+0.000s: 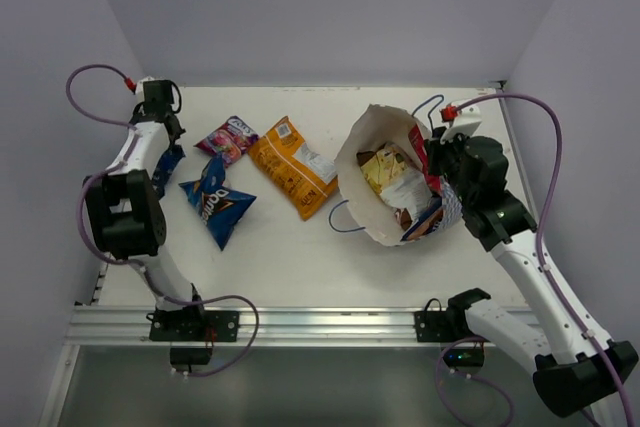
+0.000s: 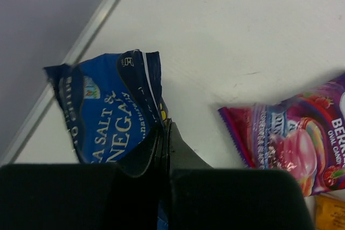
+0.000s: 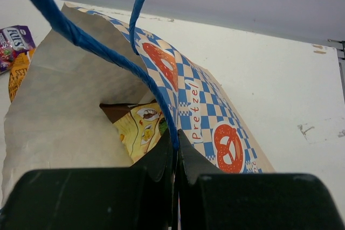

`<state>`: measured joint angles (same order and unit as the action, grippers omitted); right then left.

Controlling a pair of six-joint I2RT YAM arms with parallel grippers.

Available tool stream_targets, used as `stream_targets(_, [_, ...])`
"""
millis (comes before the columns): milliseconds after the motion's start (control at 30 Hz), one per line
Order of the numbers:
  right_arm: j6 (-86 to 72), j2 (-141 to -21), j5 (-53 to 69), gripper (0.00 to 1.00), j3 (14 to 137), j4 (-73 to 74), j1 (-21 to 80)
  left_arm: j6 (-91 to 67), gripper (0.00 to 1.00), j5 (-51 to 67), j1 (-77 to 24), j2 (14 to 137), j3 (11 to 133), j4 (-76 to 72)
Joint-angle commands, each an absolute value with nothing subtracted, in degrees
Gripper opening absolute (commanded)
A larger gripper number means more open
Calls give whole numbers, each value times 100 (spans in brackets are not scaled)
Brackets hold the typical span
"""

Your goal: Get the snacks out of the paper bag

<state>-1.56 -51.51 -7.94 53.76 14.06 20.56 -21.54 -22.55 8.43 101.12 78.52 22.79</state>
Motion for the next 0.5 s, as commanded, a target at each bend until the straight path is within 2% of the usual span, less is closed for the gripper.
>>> stream_targets(0, [-255, -5221, -721, 0, 5326, 1266, 2030, -2267, 0, -1583, 817, 10755, 8664, 2074])
stream_targets(167, [-211, -5256, -756, 0, 5309, 1274, 2030, -2303, 35, -1318, 686, 11232, 9526, 2180])
stream_targets(200, [-211, -5265, -756, 0, 5317, 1274, 2030, -2294, 48, -1284, 642, 11172, 9667, 2197])
stream_targets(267, [-220, -5282, -782, 0, 5344, 1283, 2030, -2320, 63, -1135, 458, 11014, 9721, 2206])
stream_targets(300, [-211, -5291, -774, 0, 5352, 1283, 2030, -2338, 76, -1064, 387, 10778, 9686, 2206])
stream_targets(400, [-202, -5300, -765, 0, 5379, 1301, 2030, -2583, 90, -722, -8, 10050, 9458, 2215])
stream_targets(467, [-202, -5282, -773, 0, 5414, 1327, 2030, -2908, 92, -415, -569, 9391, 9037, 2136])
